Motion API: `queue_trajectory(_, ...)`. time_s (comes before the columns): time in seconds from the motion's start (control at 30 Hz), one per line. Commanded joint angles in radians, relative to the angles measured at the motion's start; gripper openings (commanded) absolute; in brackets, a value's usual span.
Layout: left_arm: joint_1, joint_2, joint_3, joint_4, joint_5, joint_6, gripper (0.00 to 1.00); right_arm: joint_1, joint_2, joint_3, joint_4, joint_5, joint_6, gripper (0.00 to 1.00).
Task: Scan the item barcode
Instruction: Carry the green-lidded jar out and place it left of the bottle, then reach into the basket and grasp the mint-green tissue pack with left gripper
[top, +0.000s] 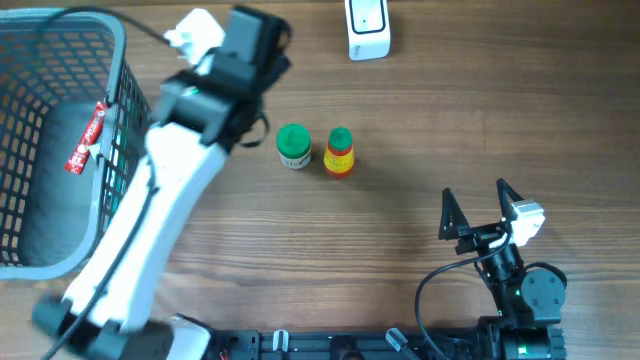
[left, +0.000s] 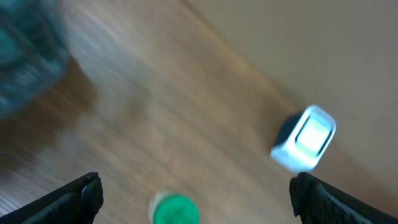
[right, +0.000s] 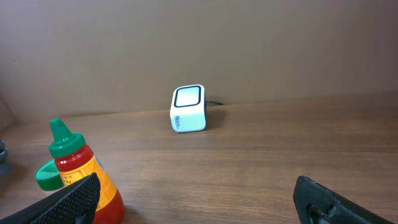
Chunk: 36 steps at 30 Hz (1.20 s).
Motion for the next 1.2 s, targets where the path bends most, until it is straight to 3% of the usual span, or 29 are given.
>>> queue_trajectory(0.0,0.090,-0.153,0.016,0.000,-0.161,0.013,1.00,0.006,-0.006,-0.001,0.003,0.013,0.006,1.00)
queue_trajectory(0.27,0.512,-0.299,0.016,-0.038,-0.132,0.012,1.00,0.006,-0.006,-0.001,0.003,0.013,0.006,1.00)
queue_trajectory(0.43,0.797,-0.214,0.016,-0.145,0.159,-0.014,1.00,0.007,-0.006,-0.001,0.003,0.013,0.006,1.00)
queue_trajectory(0.6,0.962,-0.059,0.014,-0.246,0.338,-0.133,1.00,0.006,-0.006,-0.001,0.003,0.013,0.006,1.00)
queue_trajectory(0.7,1.002,0.053,0.014,-0.246,0.416,-0.133,1.00,0.007,-0.006,-0.001,0.003,0.013,0.006,1.00)
queue_trajectory(0.97,1.008,0.306,-0.031,-0.230,0.455,-0.134,1.00,0.007,-0.006,-0.001,0.003,0.013,0.006,1.00)
queue_trajectory(1.17,1.008,0.317,-0.282,0.009,0.573,-0.126,1.00,0.007,-0.006,-0.001,0.003,0.013,0.006,1.00)
